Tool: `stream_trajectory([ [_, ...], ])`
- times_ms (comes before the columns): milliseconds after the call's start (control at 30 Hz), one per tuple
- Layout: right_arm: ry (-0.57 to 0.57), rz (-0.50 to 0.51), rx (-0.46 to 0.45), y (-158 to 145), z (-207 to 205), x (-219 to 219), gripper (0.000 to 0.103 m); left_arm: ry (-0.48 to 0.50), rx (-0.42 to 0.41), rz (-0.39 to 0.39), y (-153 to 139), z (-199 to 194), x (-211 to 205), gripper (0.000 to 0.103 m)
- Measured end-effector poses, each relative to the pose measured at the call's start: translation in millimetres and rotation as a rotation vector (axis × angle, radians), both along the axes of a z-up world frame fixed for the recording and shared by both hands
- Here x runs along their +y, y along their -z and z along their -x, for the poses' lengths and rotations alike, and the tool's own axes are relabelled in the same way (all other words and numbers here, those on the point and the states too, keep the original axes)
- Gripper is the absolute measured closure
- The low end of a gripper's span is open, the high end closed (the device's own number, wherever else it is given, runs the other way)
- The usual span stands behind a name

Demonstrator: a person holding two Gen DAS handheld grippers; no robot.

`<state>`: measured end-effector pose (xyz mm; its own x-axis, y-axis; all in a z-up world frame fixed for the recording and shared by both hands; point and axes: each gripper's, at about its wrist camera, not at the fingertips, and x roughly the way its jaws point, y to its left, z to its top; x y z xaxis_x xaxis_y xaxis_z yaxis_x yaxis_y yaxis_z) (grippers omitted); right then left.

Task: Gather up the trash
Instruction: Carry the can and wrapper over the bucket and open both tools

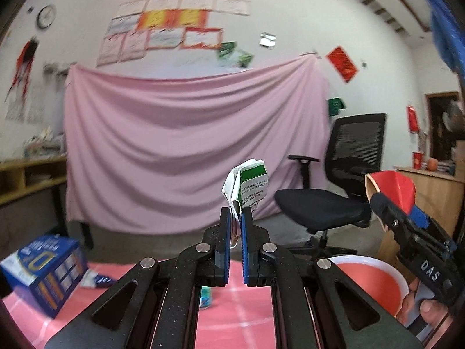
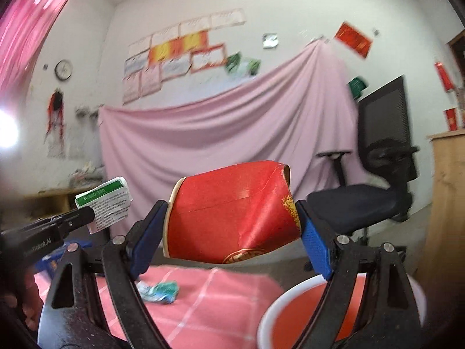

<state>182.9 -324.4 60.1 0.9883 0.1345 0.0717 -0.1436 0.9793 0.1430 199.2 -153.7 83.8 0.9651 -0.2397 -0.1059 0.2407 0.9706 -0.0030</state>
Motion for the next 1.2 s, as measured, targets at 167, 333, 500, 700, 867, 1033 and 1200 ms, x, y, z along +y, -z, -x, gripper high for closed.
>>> stream_trajectory([
  [167,0.095,-0.023,-0.008,-1.9,10.1,-35.2,0.002,0.085,-0.005,-0.03,3.6,-9.2,-36.3,0.099],
  [333,0.161,-0.049,0.047,5.4,6.4,-65.7,0.002,0.136,0.035,-0.05,10.2,-20.1,-72.6,0.099],
  [500,0.229,-0.039,0.141,16.0,-0.4,-87.9,0.002,0.161,0.111,-0.043,17.2,-38.6,-100.6,0.099],
  [700,0.259,-0.058,0.237,30.4,-3.7,-110.2,0.002,0.2,0.218,-0.05,26.3,-59.9,-127.2,0.099],
  [867,0.247,-0.086,0.335,40.8,-16.0,-121.2,0.002,0.245,0.326,-0.058,34.9,-75.9,-139.7,0.098],
  [1033,0.228,-0.095,0.435,54.8,-30.9,-127.9,0.002,0.274,0.433,-0.059,46.0,-88.6,-146.8,0.098],
  [1200,0.218,-0.116,0.497,64.5,-38.4,-133.4,0.002,0.281,0.498,-0.066,54.6,-97.6,-151.4,0.097],
])
